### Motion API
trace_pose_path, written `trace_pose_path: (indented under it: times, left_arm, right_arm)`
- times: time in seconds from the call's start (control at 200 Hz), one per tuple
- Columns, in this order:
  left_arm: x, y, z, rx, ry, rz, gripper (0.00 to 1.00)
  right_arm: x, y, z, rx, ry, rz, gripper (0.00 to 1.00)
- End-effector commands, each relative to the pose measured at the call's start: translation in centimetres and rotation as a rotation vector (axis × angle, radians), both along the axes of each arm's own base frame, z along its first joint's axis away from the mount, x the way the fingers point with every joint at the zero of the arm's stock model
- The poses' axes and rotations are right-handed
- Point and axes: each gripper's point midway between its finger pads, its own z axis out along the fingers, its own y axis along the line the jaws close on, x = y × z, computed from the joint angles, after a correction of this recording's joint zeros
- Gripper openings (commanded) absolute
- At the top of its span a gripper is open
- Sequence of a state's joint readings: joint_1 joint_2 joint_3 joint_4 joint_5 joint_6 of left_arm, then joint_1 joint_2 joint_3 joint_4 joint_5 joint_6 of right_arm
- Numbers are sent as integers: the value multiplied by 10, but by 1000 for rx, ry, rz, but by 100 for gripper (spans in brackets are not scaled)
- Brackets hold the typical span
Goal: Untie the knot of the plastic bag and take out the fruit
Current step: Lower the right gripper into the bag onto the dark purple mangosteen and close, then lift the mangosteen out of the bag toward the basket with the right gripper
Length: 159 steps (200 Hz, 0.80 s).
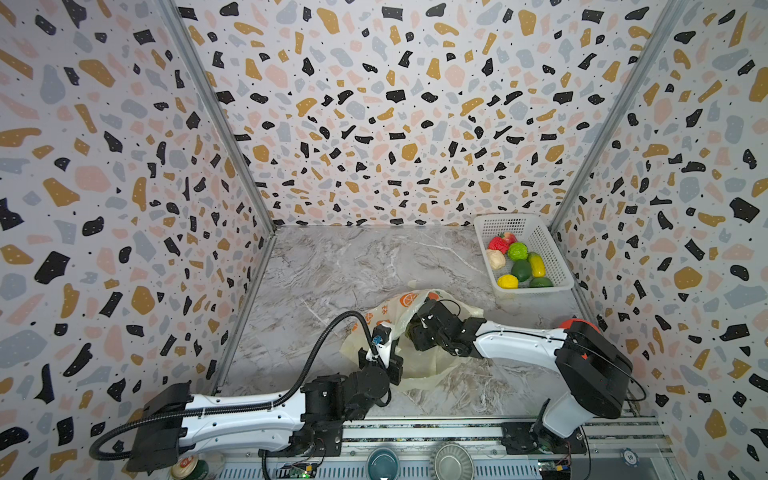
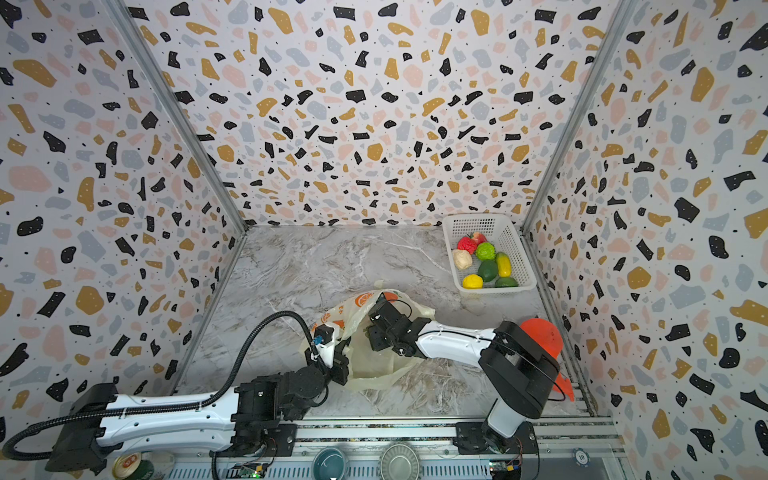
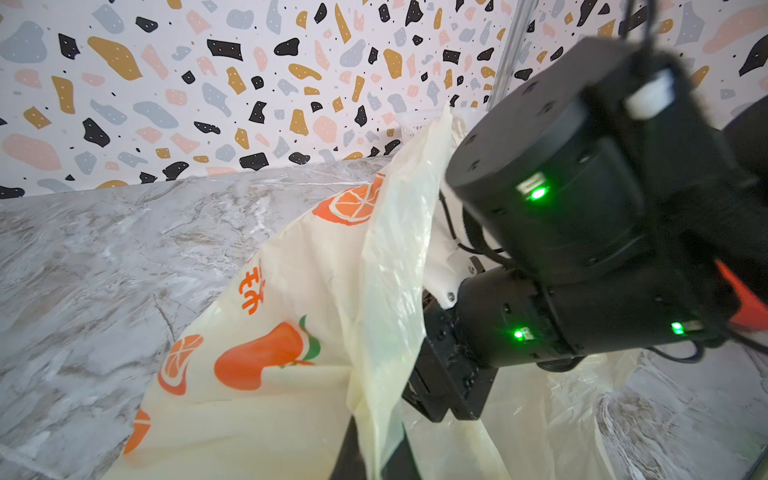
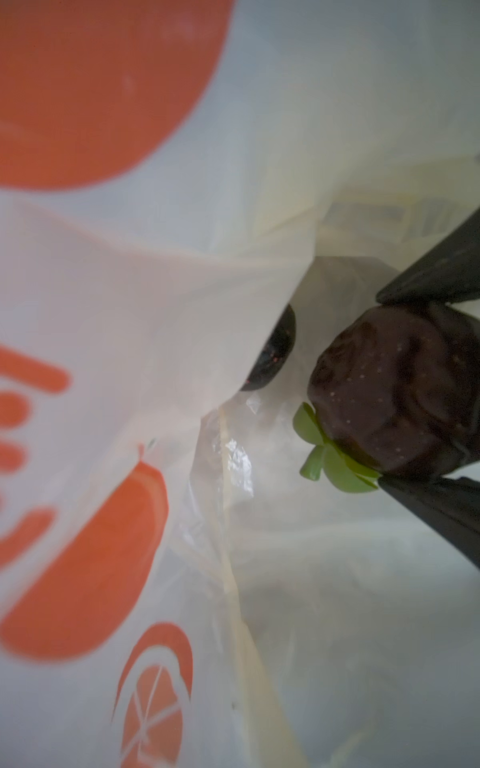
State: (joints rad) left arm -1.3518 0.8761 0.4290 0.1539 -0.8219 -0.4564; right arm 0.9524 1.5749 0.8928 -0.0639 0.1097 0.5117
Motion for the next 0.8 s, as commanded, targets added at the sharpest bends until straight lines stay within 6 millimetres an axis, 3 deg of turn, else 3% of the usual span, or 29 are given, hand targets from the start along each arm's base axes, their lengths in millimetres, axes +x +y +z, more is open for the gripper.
trace_pose_path:
  times: [0.0,0.235,0.37,0.671,0.791]
  left_arm:
    - [1,4,5,-23,-13,22,0]
    - [2,5,6,-21,-21,36,0]
    - [3,7,7,-17,-25,44,0]
    - [4,10,6,-6,-28,53,0]
    - [4,10,6,-5,-27,52,0]
  right_arm:
    - [-23,3,26,70,28,47,61]
    - [-63,-2,45,95,65,117,61]
    - [-74,-10,63,93,68,124,61]
    - [-78,-33,139,132,9,101,61]
    - [-68,-47,177,185,-24,63,61]
